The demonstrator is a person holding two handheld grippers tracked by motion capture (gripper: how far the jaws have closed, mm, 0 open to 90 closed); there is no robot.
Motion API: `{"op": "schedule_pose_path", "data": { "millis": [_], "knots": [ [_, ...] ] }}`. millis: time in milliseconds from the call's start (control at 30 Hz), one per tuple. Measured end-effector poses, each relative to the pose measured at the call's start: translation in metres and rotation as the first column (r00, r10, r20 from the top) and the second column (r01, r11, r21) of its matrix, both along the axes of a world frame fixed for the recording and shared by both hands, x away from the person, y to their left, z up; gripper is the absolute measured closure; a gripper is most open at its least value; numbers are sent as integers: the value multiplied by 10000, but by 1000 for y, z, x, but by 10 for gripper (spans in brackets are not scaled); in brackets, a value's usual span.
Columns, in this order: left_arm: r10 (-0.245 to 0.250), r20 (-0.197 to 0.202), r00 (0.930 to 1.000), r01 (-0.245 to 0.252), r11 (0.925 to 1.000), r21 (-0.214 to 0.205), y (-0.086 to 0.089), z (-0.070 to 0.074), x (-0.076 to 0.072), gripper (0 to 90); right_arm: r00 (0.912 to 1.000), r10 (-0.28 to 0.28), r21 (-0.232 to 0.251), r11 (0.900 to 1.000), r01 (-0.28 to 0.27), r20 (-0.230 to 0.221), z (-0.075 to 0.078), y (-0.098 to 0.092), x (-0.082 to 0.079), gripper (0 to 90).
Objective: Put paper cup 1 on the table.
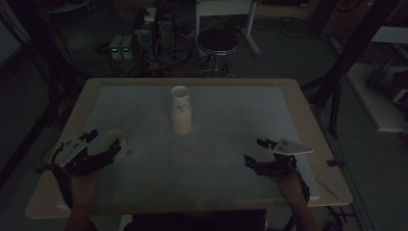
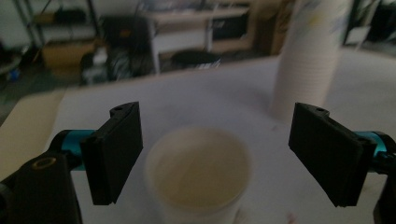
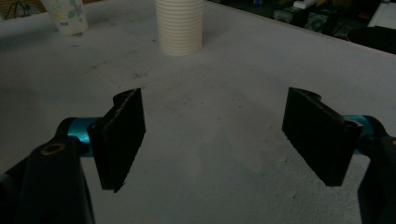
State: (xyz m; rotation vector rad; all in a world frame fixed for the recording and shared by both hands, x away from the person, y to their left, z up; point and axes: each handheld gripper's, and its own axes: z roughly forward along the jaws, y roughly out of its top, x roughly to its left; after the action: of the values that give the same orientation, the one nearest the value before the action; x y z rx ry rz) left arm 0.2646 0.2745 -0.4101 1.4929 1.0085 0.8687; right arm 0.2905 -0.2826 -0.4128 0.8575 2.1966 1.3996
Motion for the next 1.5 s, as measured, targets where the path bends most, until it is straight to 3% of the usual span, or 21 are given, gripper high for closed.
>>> {"op": "schedule_pose_path", "data": {
  "millis": [100, 200, 333, 667, 967, 1267, 1500],
  "knots": [
    [-416, 427, 9982, 426, 9988, -245, -8, 4, 0, 176, 10000, -10, 7, 10000, 10, 43, 1, 0, -1, 218],
    [-919, 517, 9944, 948, 9938, -587, -14, 6, 1, 170, 10000, -27, 4, 10000, 27, 58, 1, -1, -1, 218],
    [-1675, 491, 9846, 1716, 9804, -965, -24, 6, 6, 157, 9999, -84, -12, 10000, 84, 65, 1, -2, -1, 218],
    [-2888, 595, 9555, 2937, 9503, -1036, -42, 11, 8, 161, 9996, -273, -121, 9996, 274, 124, 2, -5, -2, 218],
    [-3218, 500, 9455, 3253, 9408, -952, -45, 11, 11, 161, 9988, -488, -107, 9987, 489, 99, 3, -9, -2, 218],
    [-3288, 453, 9433, 3317, 9389, -914, -45, 9, 14, 160, 9988, -481, -164, 9987, 482, 92, 5, -7, 0, 218],
    [-3234, 382, 9455, 3256, 9411, -907, -45, 8, 12, 160, 9991, -421, -141, 9990, 422, 57, 4, -8, 0, 217]
  ]
}}
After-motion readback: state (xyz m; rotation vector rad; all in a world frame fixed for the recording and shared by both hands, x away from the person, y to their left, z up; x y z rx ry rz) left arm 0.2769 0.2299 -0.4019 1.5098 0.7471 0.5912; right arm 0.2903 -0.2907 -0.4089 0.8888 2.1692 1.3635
